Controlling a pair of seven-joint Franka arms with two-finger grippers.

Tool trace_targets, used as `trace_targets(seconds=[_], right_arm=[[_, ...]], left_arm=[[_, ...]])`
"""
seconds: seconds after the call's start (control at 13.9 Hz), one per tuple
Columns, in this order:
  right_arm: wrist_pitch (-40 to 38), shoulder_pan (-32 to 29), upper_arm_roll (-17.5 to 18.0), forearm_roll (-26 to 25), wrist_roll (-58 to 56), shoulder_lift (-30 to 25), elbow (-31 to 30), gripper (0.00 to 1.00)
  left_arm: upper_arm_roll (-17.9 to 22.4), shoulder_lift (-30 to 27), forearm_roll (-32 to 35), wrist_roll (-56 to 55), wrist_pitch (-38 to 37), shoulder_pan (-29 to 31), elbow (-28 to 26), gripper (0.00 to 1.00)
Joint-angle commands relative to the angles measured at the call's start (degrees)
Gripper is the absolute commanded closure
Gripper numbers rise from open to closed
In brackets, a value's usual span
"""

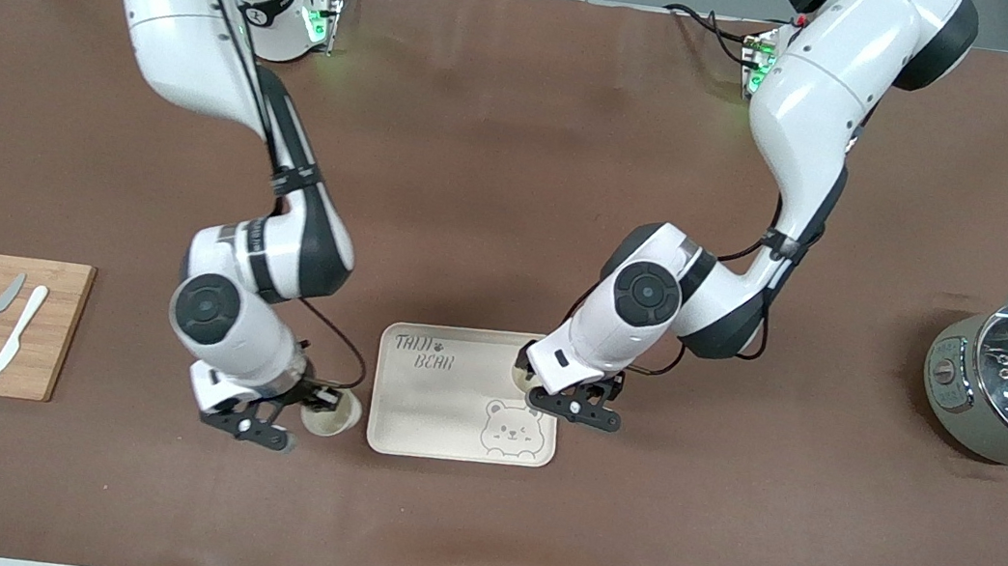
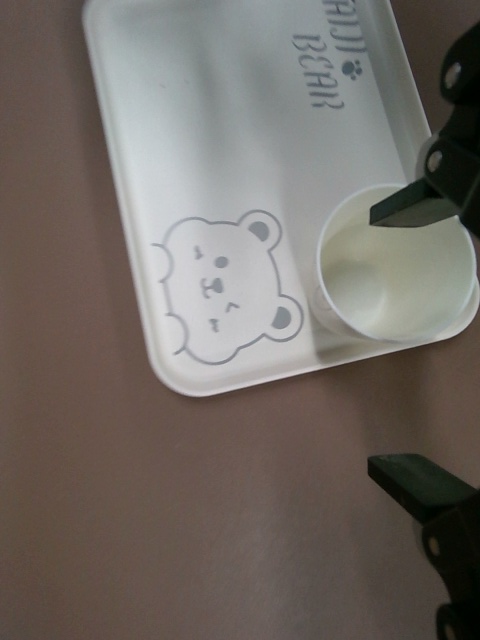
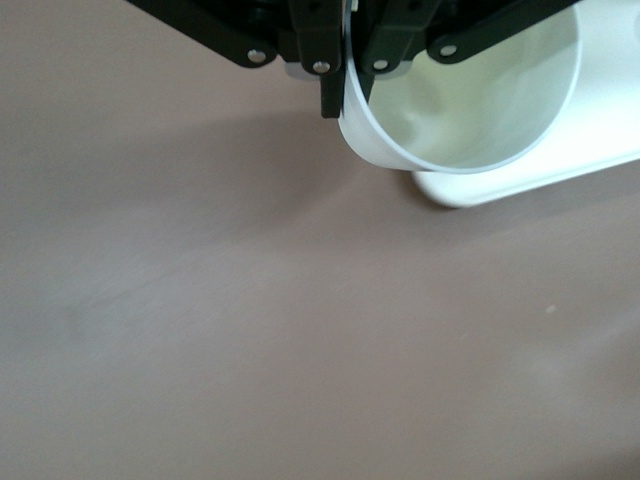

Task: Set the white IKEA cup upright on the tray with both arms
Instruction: 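Set the cups upright on the tray and open both grippers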

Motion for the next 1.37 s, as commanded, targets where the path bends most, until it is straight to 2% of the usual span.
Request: trace_targets(seconds=[0.0,0.29,0.5,0.93,1.29], right_arm=[[-0.8,2.02,-0.85,-0.05,3.53,-0.7,-0.2,1.0],[0.08,4.4,-0.85,-2.06,8.45,-0.09,-0.47,1.0],[2.19,5.89,-0.76,-3.83,10.39,0.53,-0.91,1.0],[4.39,7.91,-0.76,-4.36,13.3,2.11,-0.99,1.0],[7.29,8.97,-0.76,-4.45,14.79,4.04,-0.99,1.0]], left_arm=[[0.21,-5.06,0.98,-0.75,-2.49,1.23,-1.24,0.0],[-0.14,-10.34,0.9,0.05,-7.66,6.32,-1.59,0.0],[-0.14,-14.03,0.72,1.01,-15.21,9.66,-1.77,0.0],[0.21,-20.09,0.89,5.14,-25.85,14.15,-1.86,0.0],[-0.05,-24.75,0.46,11.27,-32.9,21.17,-2.3,0.0]])
